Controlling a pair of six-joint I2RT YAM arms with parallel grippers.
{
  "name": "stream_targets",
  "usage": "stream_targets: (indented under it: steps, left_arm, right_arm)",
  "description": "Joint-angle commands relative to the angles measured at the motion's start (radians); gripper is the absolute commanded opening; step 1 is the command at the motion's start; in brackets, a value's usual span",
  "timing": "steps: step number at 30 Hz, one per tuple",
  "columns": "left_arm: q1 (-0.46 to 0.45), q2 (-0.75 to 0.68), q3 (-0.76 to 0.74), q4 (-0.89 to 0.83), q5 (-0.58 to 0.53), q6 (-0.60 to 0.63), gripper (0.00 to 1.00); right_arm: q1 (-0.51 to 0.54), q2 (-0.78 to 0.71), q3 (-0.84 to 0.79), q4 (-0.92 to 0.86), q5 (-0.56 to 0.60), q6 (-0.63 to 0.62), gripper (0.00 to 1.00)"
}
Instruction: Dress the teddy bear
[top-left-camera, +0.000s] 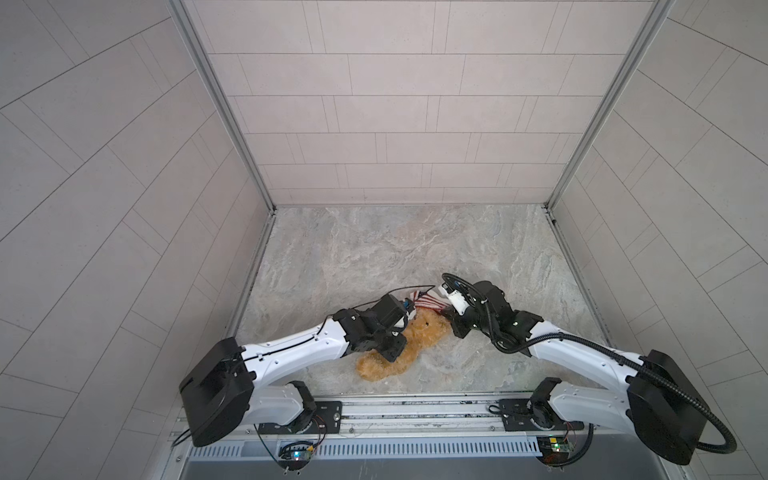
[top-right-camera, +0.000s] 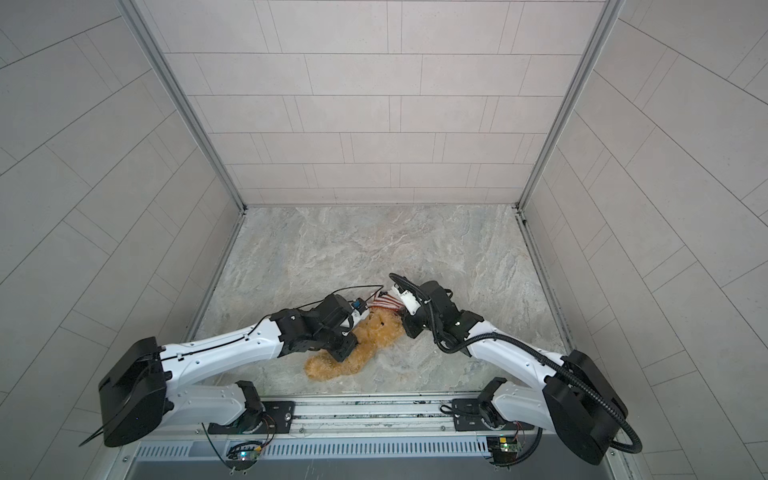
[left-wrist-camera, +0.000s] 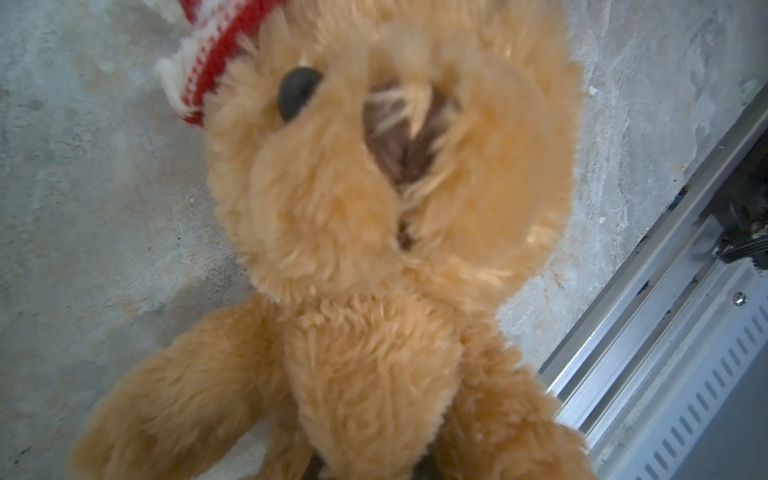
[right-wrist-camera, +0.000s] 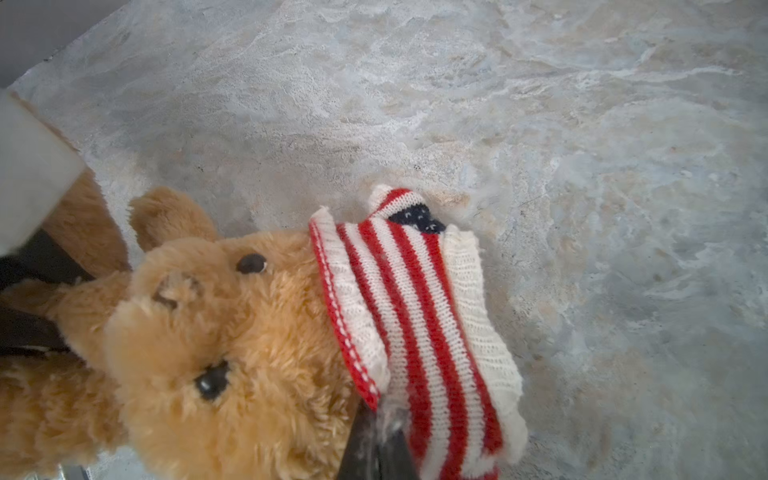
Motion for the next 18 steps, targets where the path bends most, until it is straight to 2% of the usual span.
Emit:
stream_targets:
  steps: [1,4,9,14,18]
  left_arm:
    - [0.042,0.008,-0.035,0.065,0.039,-0.05,0.0]
    - [0.078,-0.001,-0.079,0.117,0.071,-0.094,0.0]
    - [0.086,-0.02,-0.11,0.164,0.071,-0.128,0.0]
    - [0.09,-0.033,-0.138,0.206,0.047,-0.166,0.0]
    - [0.09,-0.06,-0.171,0.247,-0.016,-0.221,0.0]
  right_arm:
    - [0.011,-0.029,-0.009,0.005,-0.012,-0.024,0.0]
    - [0.019,-0.035,-0.009,0.009,-0.008,-0.022,0.0]
    - [0.027,-0.045,0.01,-0.012,0.0,-0.022,0.0]
    - [0.038,-0.049,0.044,-0.051,0.011,-0.022,0.0]
    - [0.056,-0.049,0.066,-0.071,0.019,-0.006,0.0]
